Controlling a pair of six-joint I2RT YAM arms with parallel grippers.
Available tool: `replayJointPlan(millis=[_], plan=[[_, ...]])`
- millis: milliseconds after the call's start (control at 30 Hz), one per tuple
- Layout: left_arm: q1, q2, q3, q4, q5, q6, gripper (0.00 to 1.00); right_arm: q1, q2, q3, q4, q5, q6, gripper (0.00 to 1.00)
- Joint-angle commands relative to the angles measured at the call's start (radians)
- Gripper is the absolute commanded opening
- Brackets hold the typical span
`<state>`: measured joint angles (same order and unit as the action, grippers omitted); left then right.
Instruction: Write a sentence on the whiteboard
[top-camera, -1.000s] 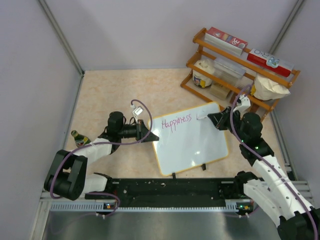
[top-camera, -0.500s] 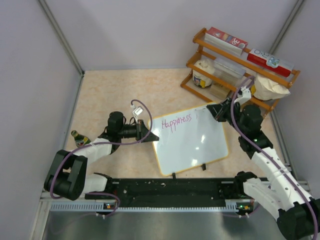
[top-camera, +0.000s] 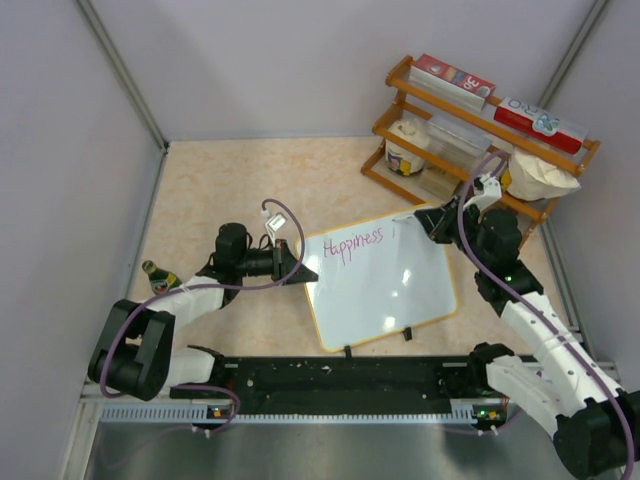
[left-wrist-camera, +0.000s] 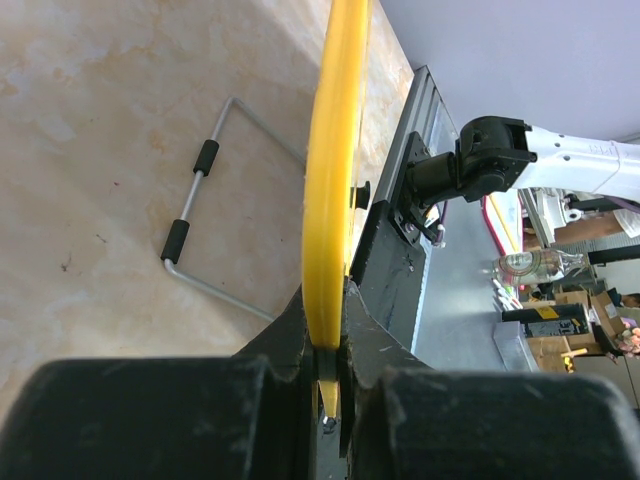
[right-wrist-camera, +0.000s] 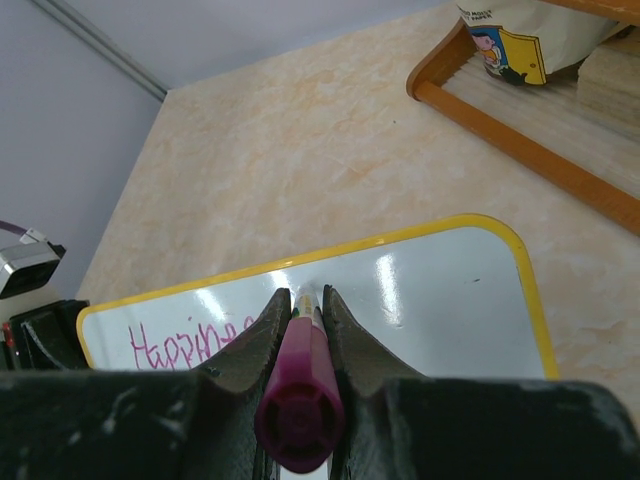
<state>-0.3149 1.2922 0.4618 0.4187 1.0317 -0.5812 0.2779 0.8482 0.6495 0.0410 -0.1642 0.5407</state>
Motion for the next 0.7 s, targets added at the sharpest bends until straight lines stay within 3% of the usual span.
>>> replayJointPlan(millis=[0,267,667], plan=[[-0.012,0.022,-0.018,-0.055,-0.039,0.083,0.0,-0.013,0.005,-0.013,0.036,0.015,-0.022,0.0],[-0.012,0.015,-0.025,-0.049,-0.042,0.078,0.0,-0.014,0.014,-0.025,0.031,0.026,-0.033,0.0],[-0.012,0.013,-0.031,-0.043,-0.042,0.072,0.0,-0.013,-0.097,-0.028,-0.015,0.046,-0.022,0.0]])
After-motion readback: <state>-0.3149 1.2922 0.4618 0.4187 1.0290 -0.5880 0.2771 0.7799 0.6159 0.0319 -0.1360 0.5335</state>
